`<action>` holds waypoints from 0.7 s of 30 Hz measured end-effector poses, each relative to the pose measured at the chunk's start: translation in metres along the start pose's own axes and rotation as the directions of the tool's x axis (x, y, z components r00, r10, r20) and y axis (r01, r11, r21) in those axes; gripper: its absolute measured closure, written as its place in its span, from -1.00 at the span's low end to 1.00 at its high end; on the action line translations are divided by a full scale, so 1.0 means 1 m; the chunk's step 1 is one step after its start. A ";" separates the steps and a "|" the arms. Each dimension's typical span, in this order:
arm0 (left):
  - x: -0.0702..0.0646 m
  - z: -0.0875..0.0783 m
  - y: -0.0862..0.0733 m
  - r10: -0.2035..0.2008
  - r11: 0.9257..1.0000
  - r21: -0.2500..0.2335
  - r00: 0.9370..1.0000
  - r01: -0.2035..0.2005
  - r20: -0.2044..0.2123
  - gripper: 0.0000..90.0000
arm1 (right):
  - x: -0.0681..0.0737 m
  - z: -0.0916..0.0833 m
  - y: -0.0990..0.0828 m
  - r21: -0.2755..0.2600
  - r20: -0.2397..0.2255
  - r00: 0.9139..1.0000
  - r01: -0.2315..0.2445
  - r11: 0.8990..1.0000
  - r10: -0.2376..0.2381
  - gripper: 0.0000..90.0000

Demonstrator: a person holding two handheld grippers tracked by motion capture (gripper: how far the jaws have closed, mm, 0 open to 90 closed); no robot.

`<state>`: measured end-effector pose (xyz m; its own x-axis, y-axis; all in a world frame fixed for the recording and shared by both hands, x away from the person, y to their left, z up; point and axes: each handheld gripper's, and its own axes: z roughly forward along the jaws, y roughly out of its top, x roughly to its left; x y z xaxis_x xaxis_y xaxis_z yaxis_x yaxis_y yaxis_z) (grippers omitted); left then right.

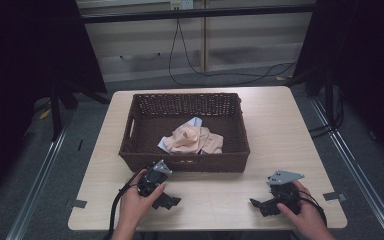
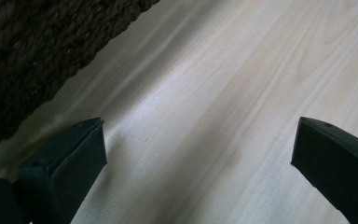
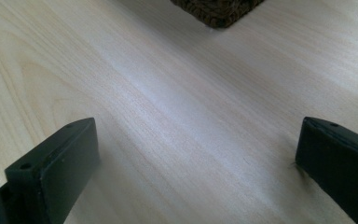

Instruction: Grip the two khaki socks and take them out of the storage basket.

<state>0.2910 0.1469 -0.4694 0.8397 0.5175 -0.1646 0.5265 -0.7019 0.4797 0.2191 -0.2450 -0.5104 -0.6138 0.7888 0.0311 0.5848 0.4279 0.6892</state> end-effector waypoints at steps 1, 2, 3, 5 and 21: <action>0.001 -0.002 0.004 0.002 1.000 0.013 1.000 -0.002 0.000 -0.93 | 0.000 0.000 0.000 -0.002 0.000 1.000 0.003 1.000 -0.003 -1.00; 0.001 -0.002 0.004 0.002 1.000 0.013 1.000 -0.002 0.000 -0.92 | 0.000 0.000 0.000 -0.002 0.000 1.000 0.003 1.000 -0.003 -1.00; 0.002 -0.003 0.006 0.002 1.000 0.019 1.000 -0.002 0.008 -0.92 | 0.000 0.000 0.000 0.000 0.000 1.000 0.000 1.000 0.000 -1.00; 0.002 -0.005 0.012 0.008 0.999 0.044 1.000 -0.008 0.010 -0.92 | 0.000 0.000 0.000 0.000 0.000 1.000 0.000 1.000 0.000 -1.00; 0.002 -0.028 0.045 0.018 0.995 0.100 0.998 -0.025 0.067 -0.91 | 0.000 0.000 0.000 0.000 0.000 1.000 0.000 1.000 0.000 -1.00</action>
<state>0.3126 0.1306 -0.4239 0.8560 0.4710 -0.2130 0.5163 -0.7598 0.3952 0.2191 -0.2450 -0.5103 -0.6139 0.7888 0.0309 0.5848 0.4282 0.6889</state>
